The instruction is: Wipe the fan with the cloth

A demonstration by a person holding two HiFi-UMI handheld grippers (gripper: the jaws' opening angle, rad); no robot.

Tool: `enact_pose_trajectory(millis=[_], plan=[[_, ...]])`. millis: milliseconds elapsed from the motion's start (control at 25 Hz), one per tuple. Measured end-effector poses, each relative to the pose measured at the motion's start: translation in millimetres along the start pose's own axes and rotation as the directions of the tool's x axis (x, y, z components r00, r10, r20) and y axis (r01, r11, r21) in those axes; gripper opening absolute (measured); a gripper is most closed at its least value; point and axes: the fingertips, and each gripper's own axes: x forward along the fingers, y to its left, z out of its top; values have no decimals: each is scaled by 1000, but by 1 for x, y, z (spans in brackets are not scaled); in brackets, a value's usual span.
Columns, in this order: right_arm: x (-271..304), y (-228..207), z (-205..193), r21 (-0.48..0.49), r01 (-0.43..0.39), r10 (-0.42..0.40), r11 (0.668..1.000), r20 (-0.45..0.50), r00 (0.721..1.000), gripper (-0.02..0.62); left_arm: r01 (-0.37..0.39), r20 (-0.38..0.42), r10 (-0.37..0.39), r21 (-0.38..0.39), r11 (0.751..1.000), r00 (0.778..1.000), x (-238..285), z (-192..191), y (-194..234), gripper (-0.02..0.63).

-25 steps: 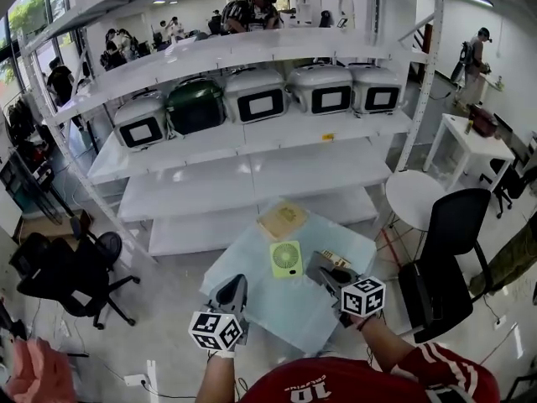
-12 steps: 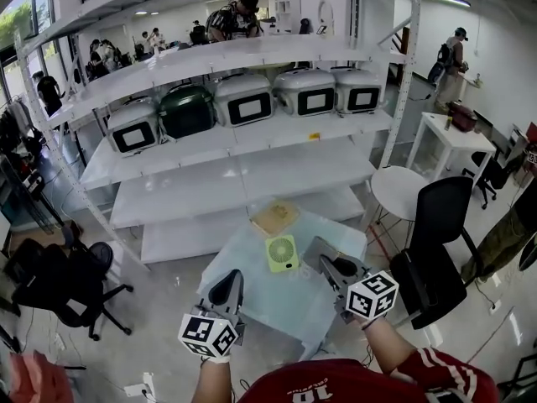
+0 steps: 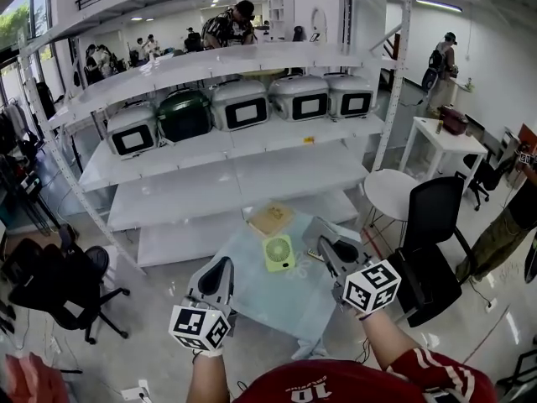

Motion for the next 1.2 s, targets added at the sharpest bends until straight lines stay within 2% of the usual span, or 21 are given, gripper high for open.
enact_pose_trajectory(millis=[200,320,600,1200], plan=[[-12,-3,-20,10,56,-56,998,-26,998,20,-78,-15,78,-6,997,997,-26,-12,18,5],[-16,-7,-28,9,72,-71,997,-40,997,20,-98,-12,97,-16,995,995,-32,-15,21,5],[-16,-7,-34,3,75,-75,997,-47,996,20,-81,0,81,-11,997,997,-31,-14,17,5],[-11,-2,-37,4,43,-42,999,-55,998,20,-51,-31,50,-31,998,998,-20,-27,8,5]])
